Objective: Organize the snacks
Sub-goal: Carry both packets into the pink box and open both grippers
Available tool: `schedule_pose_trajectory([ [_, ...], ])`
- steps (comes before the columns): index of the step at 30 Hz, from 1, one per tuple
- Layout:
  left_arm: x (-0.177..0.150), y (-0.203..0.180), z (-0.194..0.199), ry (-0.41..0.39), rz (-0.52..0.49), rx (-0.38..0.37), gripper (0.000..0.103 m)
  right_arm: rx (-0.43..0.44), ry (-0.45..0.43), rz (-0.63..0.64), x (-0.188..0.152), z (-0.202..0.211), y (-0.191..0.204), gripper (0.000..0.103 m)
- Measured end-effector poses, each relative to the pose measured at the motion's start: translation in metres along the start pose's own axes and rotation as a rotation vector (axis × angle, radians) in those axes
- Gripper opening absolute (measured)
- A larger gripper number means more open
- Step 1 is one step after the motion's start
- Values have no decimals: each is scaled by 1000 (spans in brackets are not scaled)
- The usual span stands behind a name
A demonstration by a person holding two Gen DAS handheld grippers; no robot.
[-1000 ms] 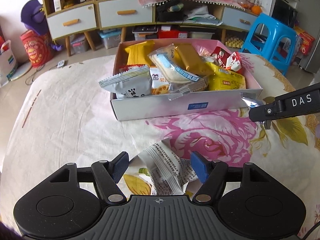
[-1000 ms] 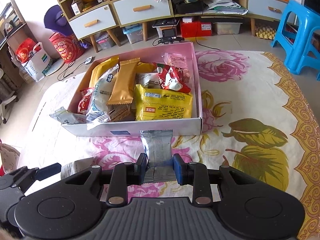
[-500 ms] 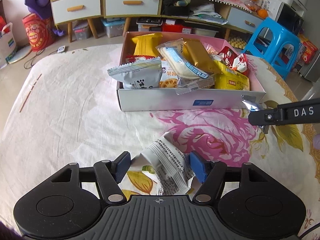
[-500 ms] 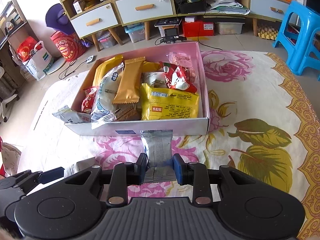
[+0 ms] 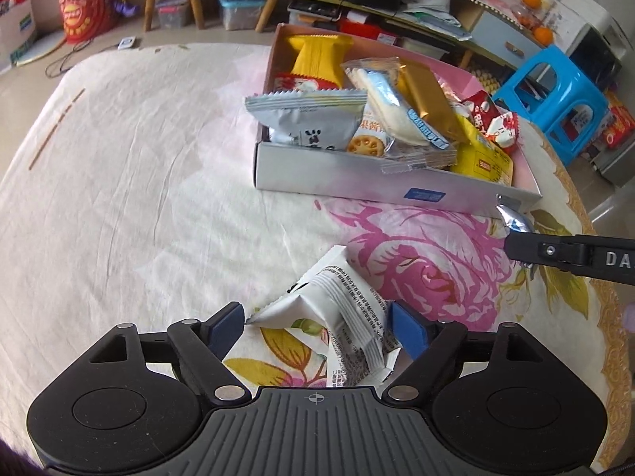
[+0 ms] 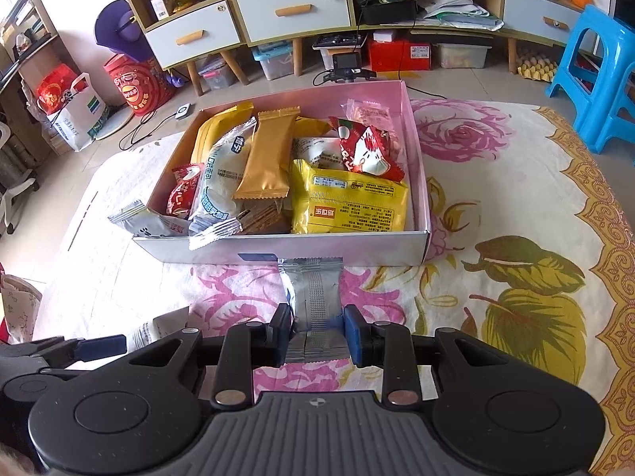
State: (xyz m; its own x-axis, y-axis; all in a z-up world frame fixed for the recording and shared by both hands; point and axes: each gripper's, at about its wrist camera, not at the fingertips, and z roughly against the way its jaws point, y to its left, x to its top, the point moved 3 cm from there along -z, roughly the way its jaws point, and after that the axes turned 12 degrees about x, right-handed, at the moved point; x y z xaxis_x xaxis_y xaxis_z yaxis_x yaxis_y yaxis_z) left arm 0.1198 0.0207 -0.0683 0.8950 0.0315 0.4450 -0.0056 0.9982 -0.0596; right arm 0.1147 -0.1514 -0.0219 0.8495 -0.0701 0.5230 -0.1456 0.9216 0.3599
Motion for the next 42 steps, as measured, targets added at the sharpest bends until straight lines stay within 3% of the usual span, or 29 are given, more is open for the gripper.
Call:
schedule_pose_trajectory([
  [11,-1,-11,4,-55,-17,21,68,18,-24,-3,2,9,4,19],
  [13,0,-12,4,-57,-7,-21,42,18,-26,-2,3,9,4,19],
  [17,-1,-12,4,-54,2,-39,38,26,-31,7,4,11,7,19],
  [20,-1,-8,6,-54,27,-53,25,33,-41,11,6,14,8,19],
  [30,2,-10,30,-92,49,-88,24,63,-79,8,16,24,7,19],
  [35,8,-21,56,-160,22,-124,24,87,-104,-3,27,28,-2,19],
  [42,53,-31,77,-286,-24,-75,24,118,-123,-66,53,18,-23,19],
])
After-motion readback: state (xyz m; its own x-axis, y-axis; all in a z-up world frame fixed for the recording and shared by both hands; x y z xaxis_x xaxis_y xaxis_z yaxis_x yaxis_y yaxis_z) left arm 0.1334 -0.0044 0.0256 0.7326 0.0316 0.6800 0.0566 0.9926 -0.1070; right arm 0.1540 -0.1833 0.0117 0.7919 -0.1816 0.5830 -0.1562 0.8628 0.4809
